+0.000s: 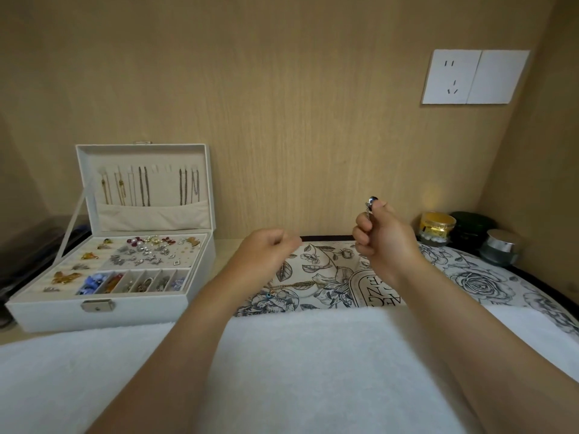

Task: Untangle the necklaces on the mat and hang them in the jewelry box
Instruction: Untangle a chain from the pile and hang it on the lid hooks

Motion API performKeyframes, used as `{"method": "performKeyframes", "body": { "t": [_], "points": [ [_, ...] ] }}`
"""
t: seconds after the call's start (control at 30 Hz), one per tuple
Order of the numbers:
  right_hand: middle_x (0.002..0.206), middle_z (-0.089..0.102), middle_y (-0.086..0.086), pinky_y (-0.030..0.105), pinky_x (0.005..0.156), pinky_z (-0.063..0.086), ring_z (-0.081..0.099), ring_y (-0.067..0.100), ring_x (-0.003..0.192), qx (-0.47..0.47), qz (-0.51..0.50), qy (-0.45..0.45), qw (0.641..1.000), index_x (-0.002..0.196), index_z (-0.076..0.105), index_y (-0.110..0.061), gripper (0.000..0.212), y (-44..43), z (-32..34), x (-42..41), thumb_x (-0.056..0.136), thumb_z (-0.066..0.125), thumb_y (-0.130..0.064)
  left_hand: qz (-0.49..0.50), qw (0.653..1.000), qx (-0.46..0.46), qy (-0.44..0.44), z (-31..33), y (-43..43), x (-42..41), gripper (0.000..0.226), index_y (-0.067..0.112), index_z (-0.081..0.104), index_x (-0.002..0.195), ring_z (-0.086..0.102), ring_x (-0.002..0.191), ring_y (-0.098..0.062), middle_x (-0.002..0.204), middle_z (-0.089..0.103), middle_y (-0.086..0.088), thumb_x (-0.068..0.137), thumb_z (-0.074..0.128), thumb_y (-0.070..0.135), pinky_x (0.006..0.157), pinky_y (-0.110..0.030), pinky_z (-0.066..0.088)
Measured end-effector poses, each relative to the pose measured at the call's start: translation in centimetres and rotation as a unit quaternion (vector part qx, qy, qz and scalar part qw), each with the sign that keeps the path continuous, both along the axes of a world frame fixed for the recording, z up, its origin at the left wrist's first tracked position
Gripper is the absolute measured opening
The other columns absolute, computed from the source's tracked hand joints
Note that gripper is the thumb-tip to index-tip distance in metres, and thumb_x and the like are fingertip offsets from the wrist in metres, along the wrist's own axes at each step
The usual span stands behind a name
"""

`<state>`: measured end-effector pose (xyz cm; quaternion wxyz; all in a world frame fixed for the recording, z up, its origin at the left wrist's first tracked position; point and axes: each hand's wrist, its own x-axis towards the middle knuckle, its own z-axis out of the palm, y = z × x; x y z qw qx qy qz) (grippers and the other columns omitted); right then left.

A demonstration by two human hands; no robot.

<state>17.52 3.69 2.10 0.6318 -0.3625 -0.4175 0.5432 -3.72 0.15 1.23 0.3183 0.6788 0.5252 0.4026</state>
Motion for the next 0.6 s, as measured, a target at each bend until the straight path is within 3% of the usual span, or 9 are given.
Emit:
{"method": "performKeyframes", "body": {
  "t": [0.07,0.1,0.13,0.23,0.3,0.37,0.43,0.53,0.6],
  "points": [
    [0.061,0.035,-0.004,0.021,0.041,0.015,0.025,0.01,0.048,-0.004,-0.037,-0.045,0.998,0.083,0.039,-0.022,0.023,0.1,0.0,0.5,0.106,0.035,-0.02,0.046,0.99,0.047,0.124,0.2,-0.3,-0.8,0.043,0.022,0.048,0.059,0.042,0.047,-0.006,0.048,0.043,0.014,0.09,0.062,0.047,0.058,-0.025,0.036],
    [0.06,0.033,-0.004,0.021,0.039,0.016,0.024,0.01,0.047,-0.001,-0.057,-0.079,0.995,0.08,0.039,-0.021,0.025,0.1,0.0,0.7,0.105,0.036,-0.018,0.054,0.99,0.046,0.124,0.2,-0.2,-1.1,0.045,0.021,0.047,0.057,0.043,0.049,-0.008,0.049,0.043,0.012,0.088,0.063,0.049,0.06,-0.026,0.038],
    [0.059,0.033,-0.004,0.02,0.038,0.017,0.023,0.009,0.046,0.005,-0.074,-0.114,0.991,0.078,0.04,-0.021,0.026,0.2,-0.1,0.7,0.104,0.037,-0.016,0.045,0.994,0.029,0.091,0.3,-0.2,-1.4,0.047,0.022,0.045,0.055,0.043,0.049,-0.012,0.05,0.042,0.007,0.088,0.063,0.05,0.062,-0.029,0.041],
    [0.054,0.035,-0.009,0.021,0.041,0.023,0.026,0.009,0.047,0.038,-0.105,-0.181,0.977,0.077,0.046,-0.02,0.026,0.6,-0.7,0.4,0.102,0.042,-0.016,-0.041,0.99,-0.037,-0.129,0.6,0.1,-1.8,0.05,0.022,0.046,0.048,0.044,0.045,-0.018,0.046,0.037,0.0,0.095,0.057,0.036,0.079,-0.045,0.058],
    [0.055,0.039,-0.011,0.024,0.046,0.027,0.031,0.009,0.05,0.059,-0.12,-0.218,0.967,0.079,0.05,-0.02,0.024,0.8,-1.1,0.3,0.102,0.044,-0.018,-0.096,0.961,-0.06,-0.253,0.8,0.1,-2.0,0.043,0.02,0.047,0.055,0.036,0.043,-0.016,0.048,0.034,0.001,0.096,0.054,0.031,0.065,-0.04,0.058],
    [0.059,0.041,-0.009,0.024,0.048,0.029,0.034,0.009,0.051,0.065,-0.125,-0.254,0.957,0.081,0.051,-0.02,0.022,1.0,-1.6,0.2,0.102,0.045,-0.02,-0.087,0.958,-0.066,-0.265,0.8,0.2,-2.1,0.033,0.018,0.048,0.064,0.028,0.045,-0.012,0.054,0.033,0.003,0.094,0.055,0.031,0.045,-0.026,0.038],
    [0.06,0.042,-0.007,0.024,0.047,0.031,0.035,0.01,0.05,0.059,-0.117,-0.262,0.956,0.08,0.051,-0.02,0.023,1.0,-1.9,0.2,0.102,0.046,-0.02,-0.045,0.971,-0.053,-0.229,0.7,0.4,-2.2,0.031,0.017,0.049,0.068,0.026,0.045,-0.011,0.056,0.036,0.003,0.097,0.054,0.022,0.042,-0.022,0.024],
    [0.064,0.052,0.0,0.026,0.048,0.041,0.049,0.016,0.052,0.008,-0.112,-0.278,0.954,0.082,0.053,-0.014,0.021,1.1,-2.3,0.2,0.101,0.047,-0.017,-0.016,0.972,-0.05,-0.229,0.4,0.5,-2.0,0.03,0.015,0.05,0.068,0.029,0.046,-0.012,0.055,0.04,0.001,0.098,0.054,0.016,0.044,-0.025,0.025],
    [0.072,0.06,0.006,0.035,0.062,0.051,0.059,0.019,0.061,-0.04,-0.111,-0.298,0.947,0.084,0.057,-0.01,0.02,1.3,-2.7,0.4,0.1,0.047,-0.016,-0.014,0.968,-0.052,-0.245,0.2,0.5,-1.9,0.029,0.015,0.052,0.068,0.032,0.048,-0.015,0.055,0.041,0.001,0.097,0.055,0.016,0.048,-0.029,0.027]
  ]
}}
